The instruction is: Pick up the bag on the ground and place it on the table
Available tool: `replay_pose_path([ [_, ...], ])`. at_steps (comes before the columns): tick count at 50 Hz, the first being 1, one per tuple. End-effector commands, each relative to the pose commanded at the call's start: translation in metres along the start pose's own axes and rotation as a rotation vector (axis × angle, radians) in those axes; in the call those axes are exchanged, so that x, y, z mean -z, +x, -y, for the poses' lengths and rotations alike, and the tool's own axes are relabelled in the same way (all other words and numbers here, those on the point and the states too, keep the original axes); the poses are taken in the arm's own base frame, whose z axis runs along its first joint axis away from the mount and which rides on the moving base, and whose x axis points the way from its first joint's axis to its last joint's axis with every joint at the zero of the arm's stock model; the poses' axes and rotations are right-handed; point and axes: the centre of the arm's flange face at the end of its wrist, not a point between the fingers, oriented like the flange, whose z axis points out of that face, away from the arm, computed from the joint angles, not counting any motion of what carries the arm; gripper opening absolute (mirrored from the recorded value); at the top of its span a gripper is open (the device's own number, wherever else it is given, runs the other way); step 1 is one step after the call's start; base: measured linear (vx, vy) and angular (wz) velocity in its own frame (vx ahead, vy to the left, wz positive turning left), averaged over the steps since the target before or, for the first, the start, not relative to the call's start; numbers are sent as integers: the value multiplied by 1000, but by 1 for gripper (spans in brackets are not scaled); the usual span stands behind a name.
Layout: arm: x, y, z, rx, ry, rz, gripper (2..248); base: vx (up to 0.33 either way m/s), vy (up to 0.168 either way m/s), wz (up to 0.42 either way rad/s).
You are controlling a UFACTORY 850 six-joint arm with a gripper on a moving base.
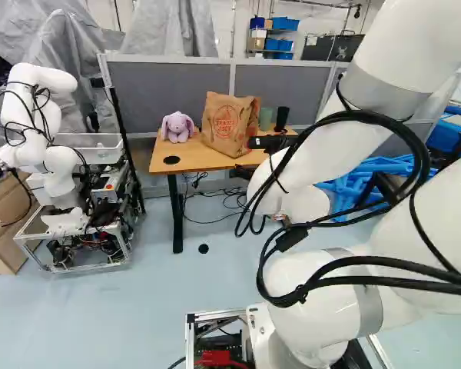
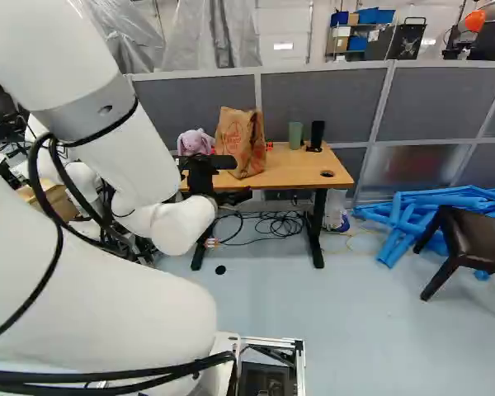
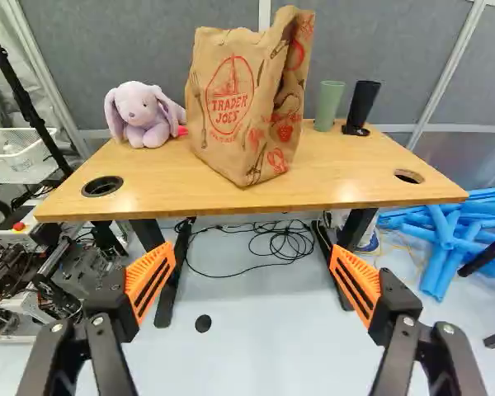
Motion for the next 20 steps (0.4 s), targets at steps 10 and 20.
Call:
replay_pose_path([
  [10,0,0,0,0,0,0,247,0,0,0],
  [20,0,0,0,0,0,0,247,0,0,0],
])
